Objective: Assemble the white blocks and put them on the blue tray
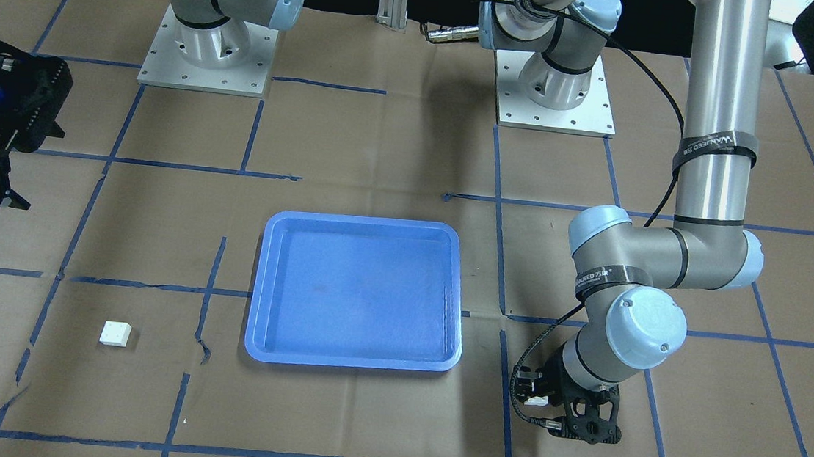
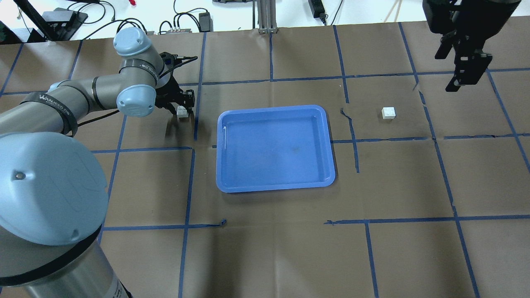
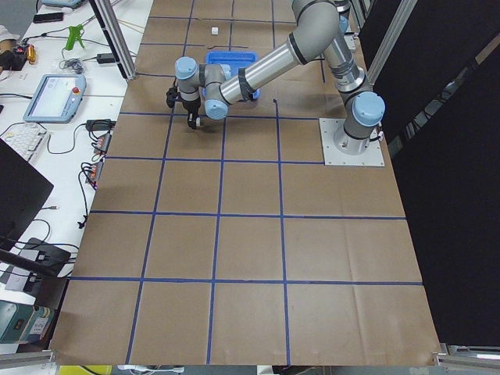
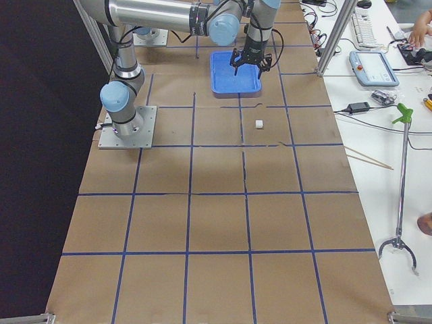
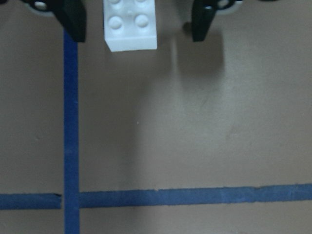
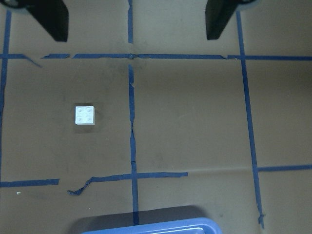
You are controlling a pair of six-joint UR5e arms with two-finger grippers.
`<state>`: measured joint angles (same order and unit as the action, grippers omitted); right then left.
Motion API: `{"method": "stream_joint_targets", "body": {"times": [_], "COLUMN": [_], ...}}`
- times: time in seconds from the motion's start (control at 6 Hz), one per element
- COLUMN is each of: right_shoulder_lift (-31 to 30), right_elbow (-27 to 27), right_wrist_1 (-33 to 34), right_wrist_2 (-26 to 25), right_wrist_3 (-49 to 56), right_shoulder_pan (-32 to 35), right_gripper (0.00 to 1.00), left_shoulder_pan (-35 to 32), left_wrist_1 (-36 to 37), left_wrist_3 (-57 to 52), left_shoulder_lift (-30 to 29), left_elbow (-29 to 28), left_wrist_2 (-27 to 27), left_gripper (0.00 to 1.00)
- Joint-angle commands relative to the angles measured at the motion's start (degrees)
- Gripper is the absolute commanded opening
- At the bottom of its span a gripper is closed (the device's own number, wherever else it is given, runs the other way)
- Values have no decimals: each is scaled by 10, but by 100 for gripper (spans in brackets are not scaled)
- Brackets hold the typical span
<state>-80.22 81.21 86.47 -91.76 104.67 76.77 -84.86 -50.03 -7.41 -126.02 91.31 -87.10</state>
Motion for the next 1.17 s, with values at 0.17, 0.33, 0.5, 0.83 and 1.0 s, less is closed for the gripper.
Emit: {"method": "stream_joint_targets", "body": {"times": [0.17,0.33,0.5,0.83,1.0], "right_shoulder_lift": [43,64,83,120,134], "right_elbow": [0,1,13,98,141], "right_wrist_1": [41,54,88,230,308], "right_wrist_2": [7,37,65,139,167], "right_wrist_3": [97,96,92,74,50], "right_shoulder_pan": [-24,-25,-41,-72,-73], "right_gripper": [100,100,100,100,100], "left_shoulder_pan": [-3,-22,-49,-146,-187], "left_wrist_1": [-7,-36,-41,-53,-52], "left_wrist_3": [9,13,13,-94,-195], "left_shoulder_lift": [12,36,46,90,81], "left_elbow": [-9,-15,-13,5,15], "left_wrist_2": [2,3,1,-4,-3], "left_gripper": [26,26,26,27,26]}}
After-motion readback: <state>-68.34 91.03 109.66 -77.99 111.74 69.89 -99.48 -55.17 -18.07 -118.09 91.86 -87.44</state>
